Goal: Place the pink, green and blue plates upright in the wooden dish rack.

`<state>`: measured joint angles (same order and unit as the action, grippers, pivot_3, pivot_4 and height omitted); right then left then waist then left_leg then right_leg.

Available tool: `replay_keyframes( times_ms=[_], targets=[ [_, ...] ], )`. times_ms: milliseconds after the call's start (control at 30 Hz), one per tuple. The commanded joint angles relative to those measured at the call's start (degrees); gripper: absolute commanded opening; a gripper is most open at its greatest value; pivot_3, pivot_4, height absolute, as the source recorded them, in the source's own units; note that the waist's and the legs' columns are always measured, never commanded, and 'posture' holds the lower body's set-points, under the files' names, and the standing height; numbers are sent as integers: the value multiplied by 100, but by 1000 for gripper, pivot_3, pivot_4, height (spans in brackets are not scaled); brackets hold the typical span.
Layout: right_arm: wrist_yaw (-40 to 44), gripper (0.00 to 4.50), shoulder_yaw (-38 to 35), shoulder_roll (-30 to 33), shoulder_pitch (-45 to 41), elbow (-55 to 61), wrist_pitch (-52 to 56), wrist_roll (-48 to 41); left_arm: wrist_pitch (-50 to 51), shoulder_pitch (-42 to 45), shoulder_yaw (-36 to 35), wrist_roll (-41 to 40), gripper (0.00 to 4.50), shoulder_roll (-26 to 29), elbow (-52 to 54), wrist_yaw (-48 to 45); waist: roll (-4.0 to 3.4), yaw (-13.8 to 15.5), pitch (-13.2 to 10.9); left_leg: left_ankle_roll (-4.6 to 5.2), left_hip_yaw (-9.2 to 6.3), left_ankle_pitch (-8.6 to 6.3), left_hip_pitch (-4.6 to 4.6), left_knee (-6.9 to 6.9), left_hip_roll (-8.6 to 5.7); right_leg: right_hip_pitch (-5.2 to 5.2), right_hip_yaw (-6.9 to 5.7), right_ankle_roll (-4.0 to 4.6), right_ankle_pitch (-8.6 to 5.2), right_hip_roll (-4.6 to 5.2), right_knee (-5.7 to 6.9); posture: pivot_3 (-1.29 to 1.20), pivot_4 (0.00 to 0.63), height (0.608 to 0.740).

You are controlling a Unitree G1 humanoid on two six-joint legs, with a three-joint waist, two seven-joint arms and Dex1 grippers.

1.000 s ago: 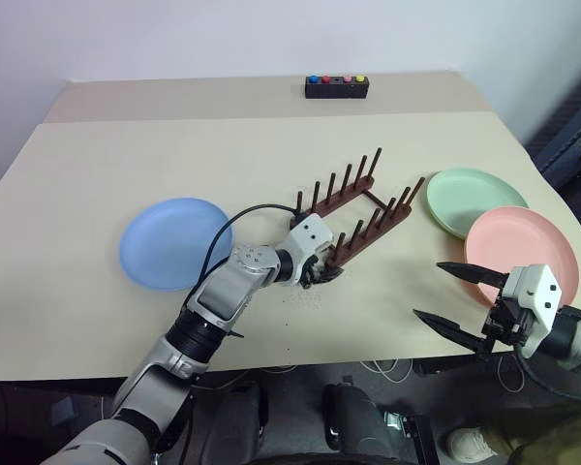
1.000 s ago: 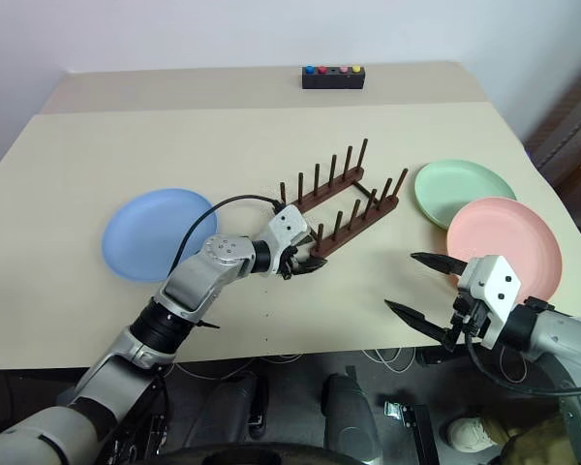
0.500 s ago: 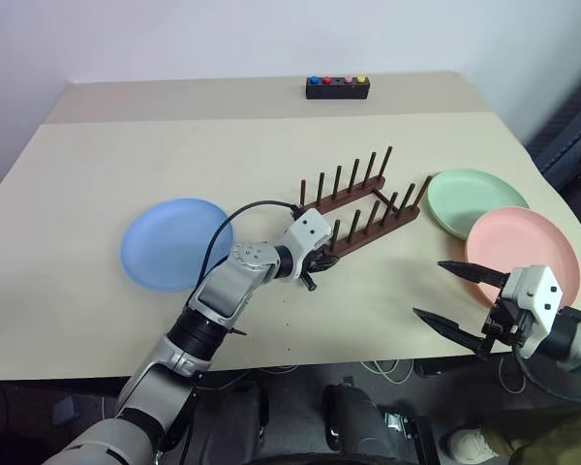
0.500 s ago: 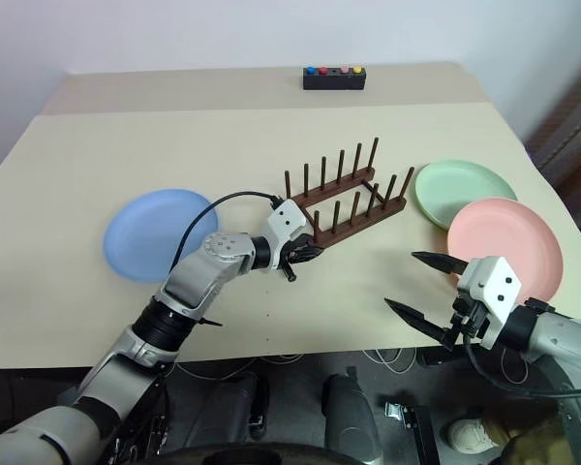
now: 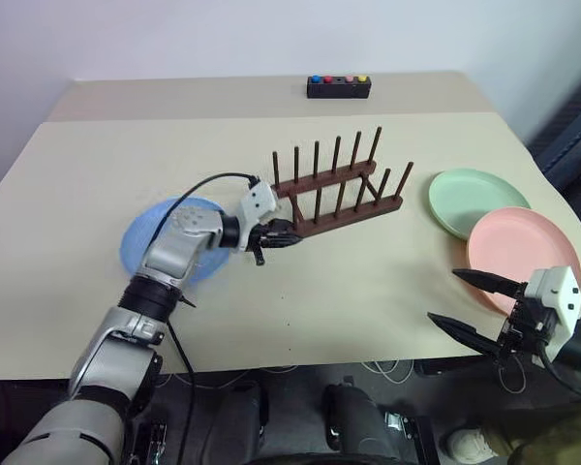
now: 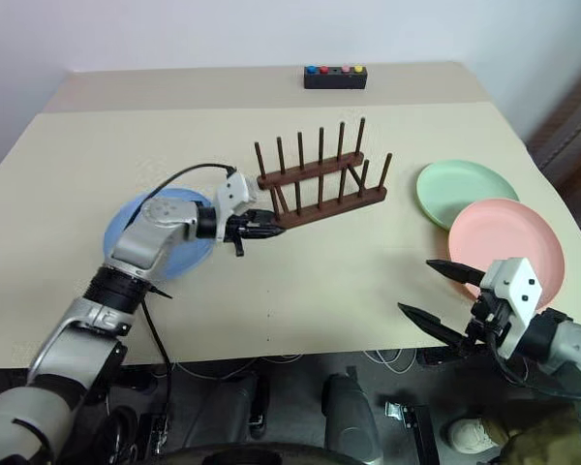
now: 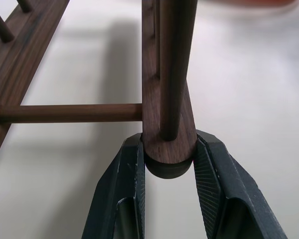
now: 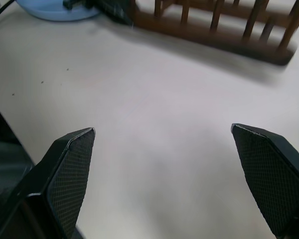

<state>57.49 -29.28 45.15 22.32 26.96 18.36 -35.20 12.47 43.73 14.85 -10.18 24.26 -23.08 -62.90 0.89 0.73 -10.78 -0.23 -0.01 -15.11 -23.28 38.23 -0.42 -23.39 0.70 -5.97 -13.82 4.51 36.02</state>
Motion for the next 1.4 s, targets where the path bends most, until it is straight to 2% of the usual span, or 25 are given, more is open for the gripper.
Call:
replay_keyframes(
  times_ms=[33, 167, 333, 933, 967, 1067, 1133, 1167, 1300, 1400],
  targets=[
    [-10, 4500, -166, -8, -1, 258, -3, -135, -831, 214, 15, 144, 784, -6, -359, -400, 0, -2, 0, 0, 1, 0, 0, 0, 0, 0, 1, -1, 0, 0, 0, 0, 150, 740],
    [-28, 4500, -202, -44, 106, 383, 25, -148, -1423, 275, 224, 330, 784, 16, -801, -1033, 0, 0, 0, 0, 1, 0, -1, 0, 1, -2, 0, -3, 2, -2, 1, 0, 150, 740],
    [-50, 4500, -215, -55, 173, 441, 12, -125, -1716, 462, 165, 387, 784, -172, -1363, -1276, 1, 6, -1, 1, 1, 0, -3, 2, 0, -2, 0, -4, 2, -1, 0, 0, 150, 740],
    [-241, 4500, -88, -47, 76, 566, 24, -47, -1891, 783, 98, 816, 784, -530, -2248, -864, 2, 0, -1, 2, 1, -1, -3, 1, 1, -3, 0, -9, 2, -3, 2, 0, 150, 740],
    [-249, 4500, -69, -44, 52, 562, 23, -41, -1898, 795, 64, 804, 1815, -546, -2291, -848, 2, -1, -1, 2, 1, -1, -3, 1, 1, -3, 0, -9, 2, -3, 2, 0, 150, 740],
    [-264, 4500, -14, -31, -18, 559, 30, -24, -1997, 815, 37, 841, 3097, -552, -2351, -804, 2, -1, -1, 2, 1, -1, -3, 1, 0, -3, 0, -9, 2, -3, 3, 0, 150, 740],
    [-274, 4500, 22, -23, -74, 557, 39, -22, -2046, 840, 23, 855, 4159, -534, -2382, -790, 2, -1, -1, 2, 1, -1, -3, 1, 0, -3, 0, -9, 2, -3, 3, 0, 150, 740],
    [-279, 4500, 38, -18, -100, 554, 46, -25, -2060, 855, 14, 856, 4429, -516, -2387, -795, 2, -2, -1, 2, 1, -1, -3, 1, 1, -3, 0, -9, 3, -3, 3, 0, 150, 740],
    [-277, 4500, 75, -2, -176, 540, 81, -49, -1791, 898, -60, 732, 4429, -396, -2212, -1006, 2, -2, -1, 2, 1, -1, -3, 1, 1, -3, 0, -10, 3, -3, 3, 0, 150, 740],
    [-290, 4500, 136, 4, -269, 519, 106, -44, -1251, 951, -248, 520, 4429, -85, -1745, -1294, 2, -19, -1, 2, 1, -1, -2, 1, 1, -3, 0, -9, 3, -4, 4, 0, 150, 740]
  ],
)
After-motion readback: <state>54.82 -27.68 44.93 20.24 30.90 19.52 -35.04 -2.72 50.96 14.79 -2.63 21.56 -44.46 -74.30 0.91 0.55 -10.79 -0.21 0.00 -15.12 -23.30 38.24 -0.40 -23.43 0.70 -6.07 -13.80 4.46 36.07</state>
